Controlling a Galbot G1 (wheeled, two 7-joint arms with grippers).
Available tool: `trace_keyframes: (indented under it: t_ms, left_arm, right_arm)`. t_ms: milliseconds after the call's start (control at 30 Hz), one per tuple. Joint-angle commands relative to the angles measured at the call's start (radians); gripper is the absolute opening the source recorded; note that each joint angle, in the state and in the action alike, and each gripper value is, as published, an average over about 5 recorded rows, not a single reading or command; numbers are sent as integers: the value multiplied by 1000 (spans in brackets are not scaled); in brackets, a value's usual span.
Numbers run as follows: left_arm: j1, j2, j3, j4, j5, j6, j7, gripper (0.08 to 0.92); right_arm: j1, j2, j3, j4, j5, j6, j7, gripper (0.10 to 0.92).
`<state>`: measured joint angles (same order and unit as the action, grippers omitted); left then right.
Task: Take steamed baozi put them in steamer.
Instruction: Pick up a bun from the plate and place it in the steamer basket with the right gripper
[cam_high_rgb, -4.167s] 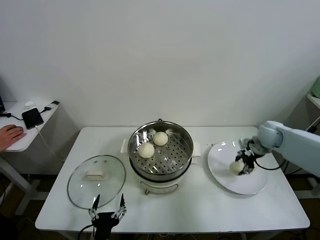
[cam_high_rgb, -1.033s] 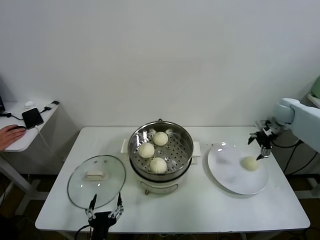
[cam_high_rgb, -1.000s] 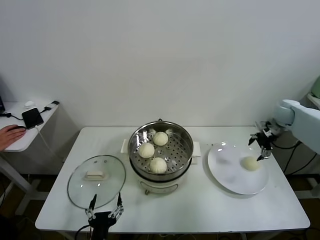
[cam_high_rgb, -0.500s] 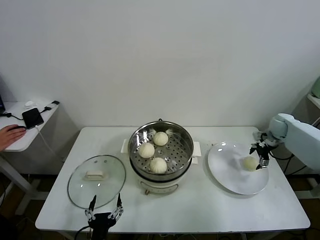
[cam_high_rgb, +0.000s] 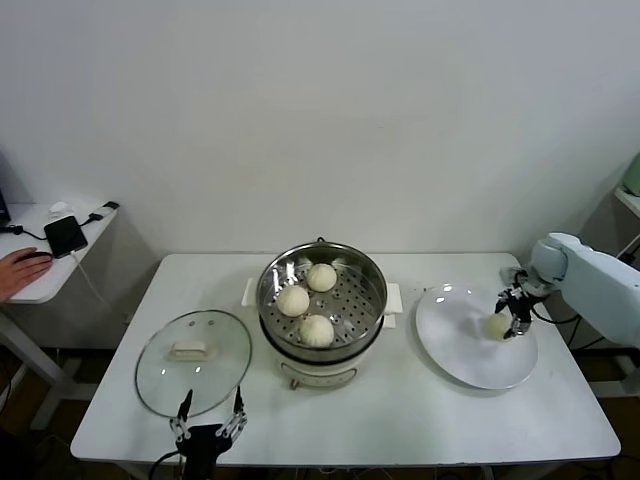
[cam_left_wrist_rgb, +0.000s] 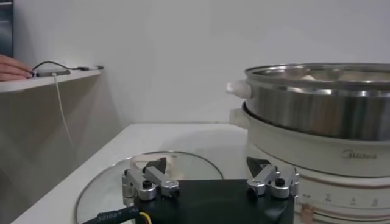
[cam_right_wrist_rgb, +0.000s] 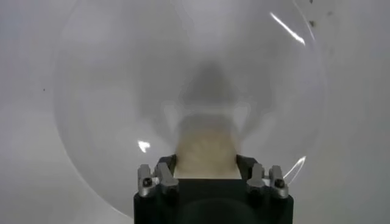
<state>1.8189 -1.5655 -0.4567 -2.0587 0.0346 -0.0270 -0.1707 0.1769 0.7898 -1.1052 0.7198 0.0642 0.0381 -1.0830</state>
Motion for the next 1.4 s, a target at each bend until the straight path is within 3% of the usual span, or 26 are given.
trace_keyframes:
  t_ms: [33,333,567,833,1400]
  left_arm:
    - [3,5,4,-14,2,6,1,823]
    - [11,19,16,-41,2,10,1,823]
    - [8,22,37,-56,2,7,1,823]
    - [4,20,36,-65,-3,7,1,823]
    - [-8,14,31,-39,-10,9,1,823]
  right_arm:
    - [343,-69,-336,254,240,-109,-2,670]
    - [995,102,-808,607,777,-249,7,670]
    - [1027,281,-754,783,985,-411,154,670]
    - [767,395,-667,767,971,-555,332,670]
    - [472,419,-558,555,773,-578,374,670]
